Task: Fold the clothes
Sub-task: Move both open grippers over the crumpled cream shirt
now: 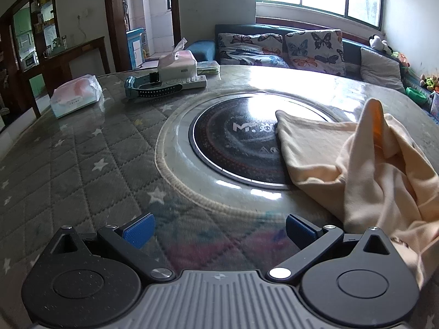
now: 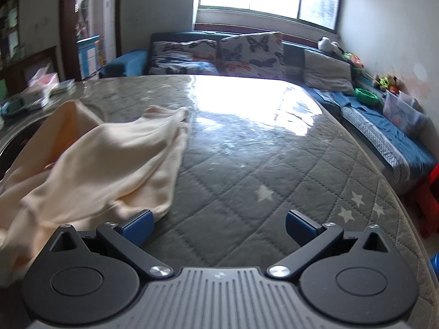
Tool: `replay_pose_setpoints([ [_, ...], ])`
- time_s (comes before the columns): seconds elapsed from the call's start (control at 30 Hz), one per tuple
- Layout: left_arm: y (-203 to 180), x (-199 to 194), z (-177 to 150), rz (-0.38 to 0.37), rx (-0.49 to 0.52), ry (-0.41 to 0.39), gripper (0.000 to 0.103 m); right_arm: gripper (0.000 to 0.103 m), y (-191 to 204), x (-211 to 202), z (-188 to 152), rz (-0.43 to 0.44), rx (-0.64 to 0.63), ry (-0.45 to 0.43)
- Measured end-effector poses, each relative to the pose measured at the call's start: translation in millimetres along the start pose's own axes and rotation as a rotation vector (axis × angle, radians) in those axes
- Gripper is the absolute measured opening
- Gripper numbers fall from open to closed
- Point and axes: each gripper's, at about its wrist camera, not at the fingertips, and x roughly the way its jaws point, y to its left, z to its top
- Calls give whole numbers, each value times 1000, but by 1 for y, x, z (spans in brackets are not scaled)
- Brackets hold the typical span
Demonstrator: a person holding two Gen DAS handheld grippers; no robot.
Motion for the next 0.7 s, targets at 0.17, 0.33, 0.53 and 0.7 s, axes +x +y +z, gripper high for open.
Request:
replay_pose_setpoints([
  [0.17,-6,-14,-9,-1,-14,15,103,103,8,-17,-5,56,20,8],
  [0.33,-14,-25,-15,-15,1,17,103,103,19,-30,-15,85,12,9],
  [0.53,-24,-33,-21,-30,23,19,103,103,26,-40,-26,110,7,9],
  [0.7,-32,-40,-26,-42,41,21,103,103,28,-48,-31,119,3,10],
])
